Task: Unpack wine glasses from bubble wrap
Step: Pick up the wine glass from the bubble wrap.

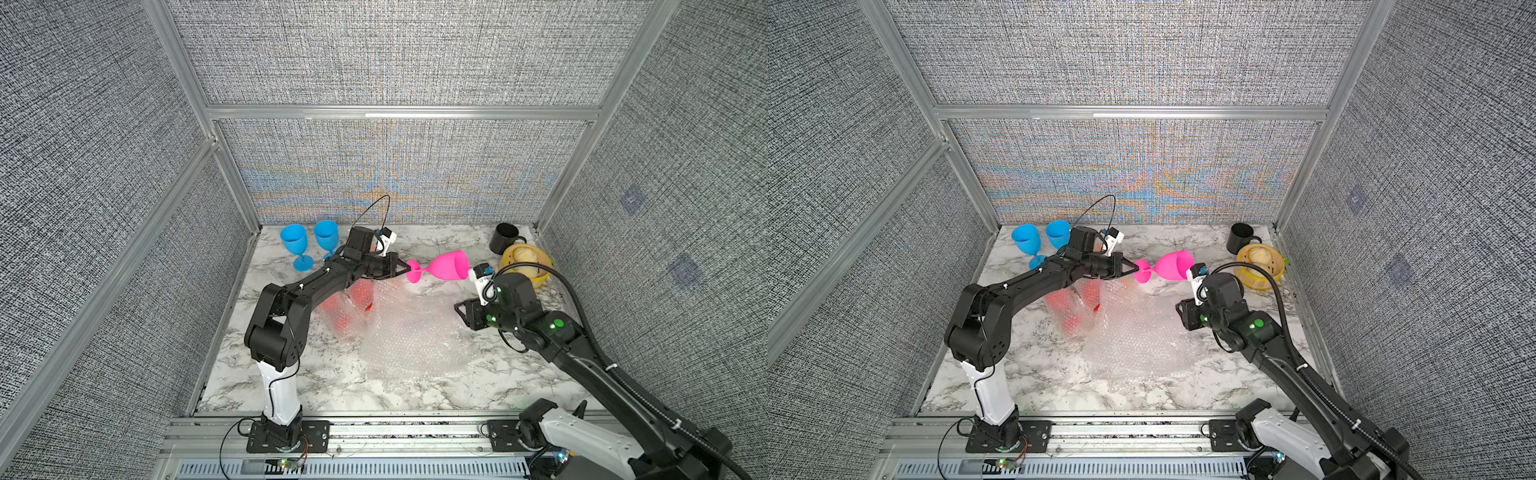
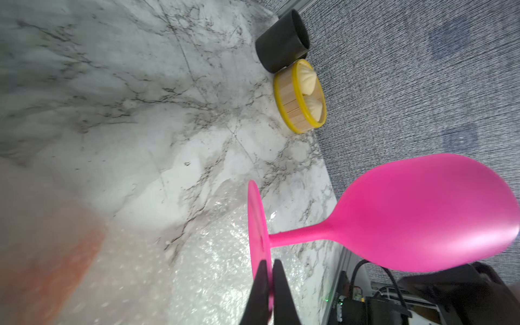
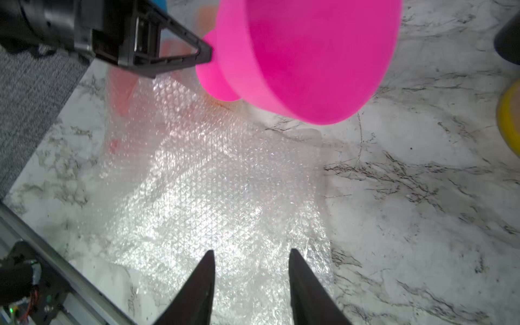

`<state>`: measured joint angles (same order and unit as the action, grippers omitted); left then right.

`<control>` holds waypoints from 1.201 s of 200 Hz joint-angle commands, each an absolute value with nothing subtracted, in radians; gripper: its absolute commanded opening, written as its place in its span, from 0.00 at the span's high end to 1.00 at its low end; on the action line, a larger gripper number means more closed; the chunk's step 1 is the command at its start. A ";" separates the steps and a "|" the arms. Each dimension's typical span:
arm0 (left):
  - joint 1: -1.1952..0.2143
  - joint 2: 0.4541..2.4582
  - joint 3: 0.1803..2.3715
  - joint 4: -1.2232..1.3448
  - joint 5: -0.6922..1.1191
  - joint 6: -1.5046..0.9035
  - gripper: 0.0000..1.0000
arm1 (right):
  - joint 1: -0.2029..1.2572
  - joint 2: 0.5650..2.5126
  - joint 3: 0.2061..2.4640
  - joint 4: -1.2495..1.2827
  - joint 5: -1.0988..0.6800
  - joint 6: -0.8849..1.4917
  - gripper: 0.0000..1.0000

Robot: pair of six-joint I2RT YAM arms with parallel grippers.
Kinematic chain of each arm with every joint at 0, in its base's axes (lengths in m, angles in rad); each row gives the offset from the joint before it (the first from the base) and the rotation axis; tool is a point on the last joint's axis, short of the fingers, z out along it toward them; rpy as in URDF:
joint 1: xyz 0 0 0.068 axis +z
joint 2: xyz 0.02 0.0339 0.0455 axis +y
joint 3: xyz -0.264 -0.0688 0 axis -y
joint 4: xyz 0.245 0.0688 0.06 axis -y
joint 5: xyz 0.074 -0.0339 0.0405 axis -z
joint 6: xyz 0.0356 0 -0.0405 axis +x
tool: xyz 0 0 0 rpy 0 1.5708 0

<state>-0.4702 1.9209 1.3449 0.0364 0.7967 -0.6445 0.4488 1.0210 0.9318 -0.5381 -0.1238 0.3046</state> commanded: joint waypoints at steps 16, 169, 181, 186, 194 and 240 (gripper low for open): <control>-0.457 1.950 1.269 0.356 0.887 -0.850 1.00 | 0.305 1.053 0.973 -0.512 -0.417 0.483 0.56; -0.458 1.983 1.193 0.588 0.943 -0.987 1.00 | 0.082 1.421 1.310 -0.494 -0.676 0.671 0.62; -0.458 1.984 1.193 0.590 0.946 -0.989 1.00 | 0.083 1.432 1.312 -0.488 -0.680 0.671 0.65; -0.459 1.985 1.193 0.592 0.948 -0.989 1.00 | 0.083 1.435 1.313 -0.488 -0.680 0.671 0.67; -0.460 1.984 1.192 0.598 0.949 -0.993 1.00 | 0.083 1.442 1.312 -0.486 -0.678 0.669 0.71; -0.464 1.982 1.190 0.611 0.966 -1.001 1.00 | 0.083 1.465 1.322 -0.505 -0.687 0.653 1.00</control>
<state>-0.4618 1.9820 1.1908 0.5537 0.9352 -1.0027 0.0799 1.4597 1.3056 -0.5053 -0.6525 0.6521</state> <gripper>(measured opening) 0.051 0.048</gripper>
